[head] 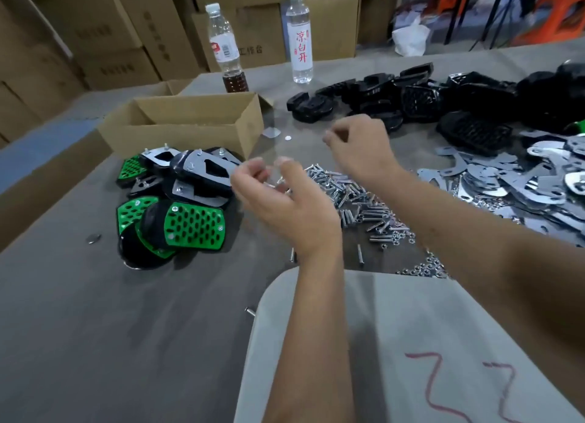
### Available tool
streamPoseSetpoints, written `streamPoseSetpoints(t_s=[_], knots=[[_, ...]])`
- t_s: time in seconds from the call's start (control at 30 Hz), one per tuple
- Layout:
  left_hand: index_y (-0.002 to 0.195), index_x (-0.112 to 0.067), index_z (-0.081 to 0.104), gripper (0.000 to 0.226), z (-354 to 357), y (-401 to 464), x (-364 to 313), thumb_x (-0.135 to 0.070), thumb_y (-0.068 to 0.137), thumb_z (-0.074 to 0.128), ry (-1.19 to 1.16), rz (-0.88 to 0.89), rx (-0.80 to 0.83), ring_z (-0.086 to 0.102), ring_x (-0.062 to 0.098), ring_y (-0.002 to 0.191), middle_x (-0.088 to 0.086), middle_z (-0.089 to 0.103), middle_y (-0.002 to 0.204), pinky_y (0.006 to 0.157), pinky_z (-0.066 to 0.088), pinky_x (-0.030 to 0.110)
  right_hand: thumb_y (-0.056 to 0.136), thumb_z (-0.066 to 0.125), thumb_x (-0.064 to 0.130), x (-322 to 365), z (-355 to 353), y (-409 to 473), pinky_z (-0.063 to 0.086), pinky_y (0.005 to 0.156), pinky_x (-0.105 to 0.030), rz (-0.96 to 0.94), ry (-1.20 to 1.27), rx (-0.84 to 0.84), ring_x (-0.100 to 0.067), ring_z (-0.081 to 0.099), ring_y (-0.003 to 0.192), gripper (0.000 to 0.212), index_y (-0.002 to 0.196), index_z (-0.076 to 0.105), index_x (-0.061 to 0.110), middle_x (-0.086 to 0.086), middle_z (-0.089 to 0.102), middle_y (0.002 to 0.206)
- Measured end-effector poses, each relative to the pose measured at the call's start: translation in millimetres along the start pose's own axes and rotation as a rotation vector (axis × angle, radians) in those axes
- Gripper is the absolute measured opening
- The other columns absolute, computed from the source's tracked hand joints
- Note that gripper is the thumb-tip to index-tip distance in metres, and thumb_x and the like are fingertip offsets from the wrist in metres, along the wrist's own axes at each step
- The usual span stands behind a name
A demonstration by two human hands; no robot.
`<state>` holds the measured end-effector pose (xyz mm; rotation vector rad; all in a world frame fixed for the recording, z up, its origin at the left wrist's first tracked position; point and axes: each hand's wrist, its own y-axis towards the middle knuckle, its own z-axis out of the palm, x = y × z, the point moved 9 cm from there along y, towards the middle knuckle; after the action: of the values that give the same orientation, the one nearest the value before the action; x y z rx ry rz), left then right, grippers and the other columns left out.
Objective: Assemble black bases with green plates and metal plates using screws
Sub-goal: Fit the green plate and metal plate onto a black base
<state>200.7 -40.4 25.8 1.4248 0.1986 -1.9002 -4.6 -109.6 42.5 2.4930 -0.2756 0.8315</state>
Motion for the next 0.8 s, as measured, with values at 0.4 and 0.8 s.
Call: streamPoseSetpoints(t_s=[0.4,0.8], knots=[[0.087,-0.016,0.056,0.007,70,-55,22,-0.021,0.089,0.061,0.181,-0.058,0.593,0.053,0.002,0.072,-0.012,0.057,0.077,0.071,0.043,0.019,0.089,0.077,0.019,-72,-20,30,0.044,0.102,-0.047,-0.100,-0.505,0.183,-0.037,0.041,0.123,0.048,0.131,0.053,0.018,-0.012,0.052,0.135],[0.130,-0.009,0.050,0.044,107,-122,-6,-0.038,0.098,0.057,0.441,0.237,0.838,0.049,0.027,0.116,0.009,0.055,0.127,0.099,0.039,0.037,0.103,0.056,0.002,-74,-126,-92,0.053,0.080,-0.017,0.072,0.438,-0.007,0.003,0.069,0.088,0.024,0.118,0.070,0.013,0.012,0.076,0.096]])
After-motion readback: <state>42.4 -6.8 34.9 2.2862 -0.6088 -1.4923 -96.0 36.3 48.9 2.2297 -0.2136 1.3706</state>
